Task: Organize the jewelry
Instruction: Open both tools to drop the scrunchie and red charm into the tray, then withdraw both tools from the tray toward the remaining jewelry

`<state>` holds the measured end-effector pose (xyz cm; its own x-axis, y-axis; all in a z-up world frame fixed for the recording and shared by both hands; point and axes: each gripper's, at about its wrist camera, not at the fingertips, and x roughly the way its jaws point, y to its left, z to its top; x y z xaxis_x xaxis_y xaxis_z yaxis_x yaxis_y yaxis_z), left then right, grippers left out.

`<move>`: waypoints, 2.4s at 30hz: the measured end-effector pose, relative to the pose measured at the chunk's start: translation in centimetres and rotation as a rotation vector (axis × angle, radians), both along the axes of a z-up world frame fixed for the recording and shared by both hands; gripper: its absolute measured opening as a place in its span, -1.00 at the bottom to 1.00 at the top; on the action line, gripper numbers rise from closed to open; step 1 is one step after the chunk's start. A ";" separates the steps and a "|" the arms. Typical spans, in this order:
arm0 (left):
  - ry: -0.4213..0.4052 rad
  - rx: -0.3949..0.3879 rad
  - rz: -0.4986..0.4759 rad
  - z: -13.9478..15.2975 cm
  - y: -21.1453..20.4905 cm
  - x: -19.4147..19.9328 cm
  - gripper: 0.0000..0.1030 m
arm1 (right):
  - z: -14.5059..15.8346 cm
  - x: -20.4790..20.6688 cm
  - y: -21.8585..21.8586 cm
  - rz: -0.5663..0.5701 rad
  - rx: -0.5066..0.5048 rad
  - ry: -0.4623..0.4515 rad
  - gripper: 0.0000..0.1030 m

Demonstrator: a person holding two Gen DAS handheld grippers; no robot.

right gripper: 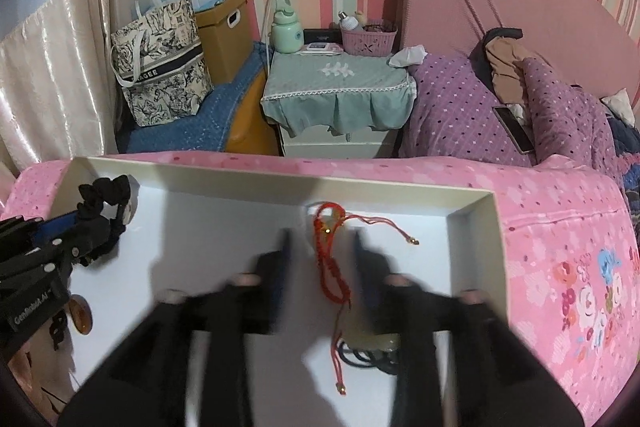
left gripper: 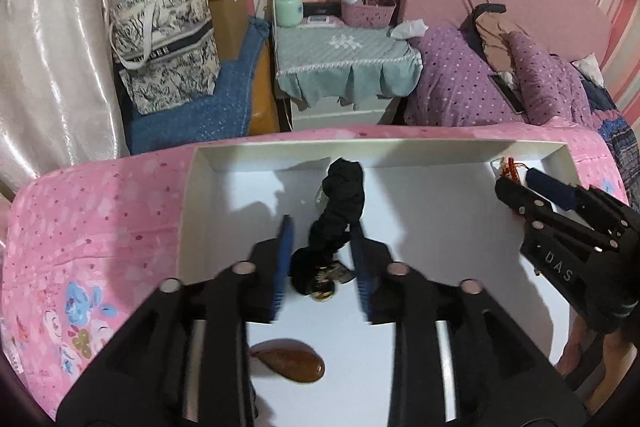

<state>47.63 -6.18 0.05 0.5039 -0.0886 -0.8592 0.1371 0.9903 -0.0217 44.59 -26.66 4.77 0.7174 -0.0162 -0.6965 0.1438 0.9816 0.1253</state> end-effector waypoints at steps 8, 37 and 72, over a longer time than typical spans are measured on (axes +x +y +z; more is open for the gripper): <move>-0.077 -0.042 0.001 4.3 1.7 -3.6 0.04 | 2.5 -3.8 0.3 -0.008 -0.076 -0.050 0.09; -0.294 0.026 0.049 8.6 10.8 -27.6 0.94 | 5.6 -27.7 -2.3 -0.187 -0.130 -0.184 0.90; -0.209 -0.031 0.050 5.3 11.5 -29.5 0.94 | 1.3 -32.8 2.8 -0.166 -0.144 -0.098 0.95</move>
